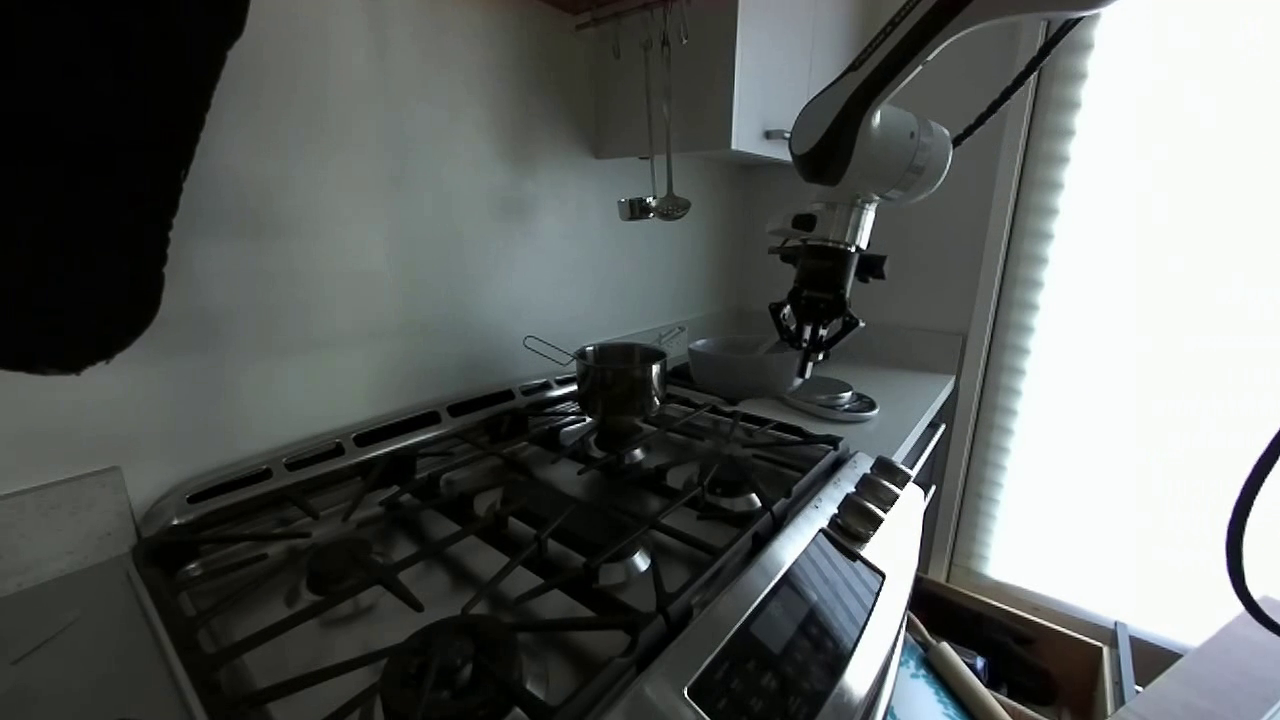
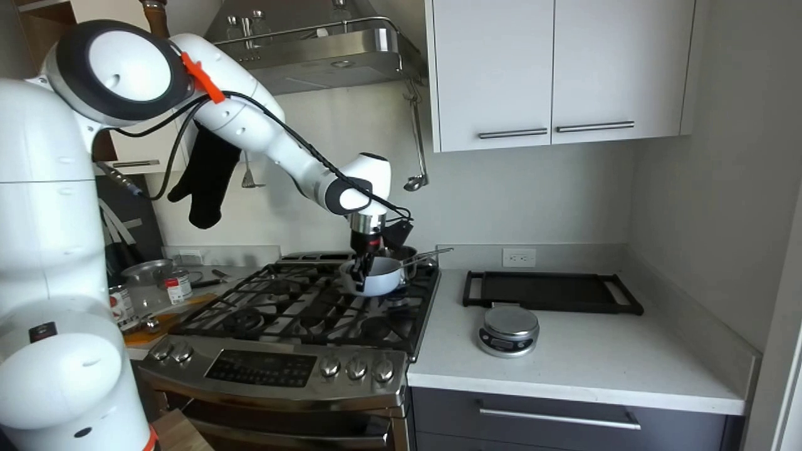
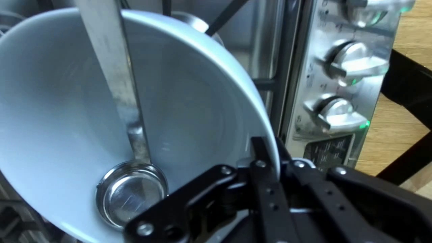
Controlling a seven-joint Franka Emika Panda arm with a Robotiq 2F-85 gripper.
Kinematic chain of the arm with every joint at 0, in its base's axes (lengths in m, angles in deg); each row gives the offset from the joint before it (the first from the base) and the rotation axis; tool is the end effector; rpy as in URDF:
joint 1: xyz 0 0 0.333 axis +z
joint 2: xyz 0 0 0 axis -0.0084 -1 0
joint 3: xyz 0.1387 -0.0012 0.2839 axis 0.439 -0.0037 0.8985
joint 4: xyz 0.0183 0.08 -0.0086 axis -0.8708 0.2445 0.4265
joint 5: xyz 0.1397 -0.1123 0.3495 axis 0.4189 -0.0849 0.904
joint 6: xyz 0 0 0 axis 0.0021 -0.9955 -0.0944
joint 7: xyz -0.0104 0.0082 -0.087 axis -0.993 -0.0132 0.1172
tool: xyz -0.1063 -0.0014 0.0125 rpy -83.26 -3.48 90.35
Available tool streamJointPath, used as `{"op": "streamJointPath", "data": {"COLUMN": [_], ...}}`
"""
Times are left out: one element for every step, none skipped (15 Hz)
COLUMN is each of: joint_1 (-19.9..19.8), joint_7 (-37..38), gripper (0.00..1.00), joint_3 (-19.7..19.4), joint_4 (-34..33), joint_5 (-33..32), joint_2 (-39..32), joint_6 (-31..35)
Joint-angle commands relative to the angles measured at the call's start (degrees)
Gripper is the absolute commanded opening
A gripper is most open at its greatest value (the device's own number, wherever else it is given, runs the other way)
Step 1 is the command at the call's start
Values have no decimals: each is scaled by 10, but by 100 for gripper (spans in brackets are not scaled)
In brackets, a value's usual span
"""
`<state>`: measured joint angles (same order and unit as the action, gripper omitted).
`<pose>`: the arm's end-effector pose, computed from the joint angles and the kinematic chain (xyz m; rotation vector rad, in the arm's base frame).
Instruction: Put the grey bowl on the stove, then remove the serve spoon from the bowl
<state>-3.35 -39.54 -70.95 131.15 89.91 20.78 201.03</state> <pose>0.5365 0.0216 0.3370 -1.5298 -2.5641 -0.2741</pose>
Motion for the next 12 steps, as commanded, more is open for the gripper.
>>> {"op": "streamJointPath", "data": {"joint_1": [51, 66, 79, 92, 103, 113, 120, 128, 133, 136, 137, 137], "joint_7": [-5, -5, -9, -5, -8, -12, -10, -10, -9, -10, -15, -27], "gripper": [2, 2, 2, 2, 2, 2, 2, 2, 2, 2, 2, 2], "joint_3": [24, 33, 41, 48, 54, 59, 64, 68, 70, 72, 71, 71], "joint_4": [49, 55, 58, 59, 59, 58, 55, 52, 50, 51, 53, 57], "joint_5": [17, 21, 30, 37, 46, 56, 62, 63, 56, 54, 55, 58], "joint_2": [60, 63, 63, 63, 60, 55, 53, 49, 43, 39, 36, 35], "joint_6": [-11, -8, -5, -4, 0, 4, 2, -1, -12, -13, -13, -22]}}
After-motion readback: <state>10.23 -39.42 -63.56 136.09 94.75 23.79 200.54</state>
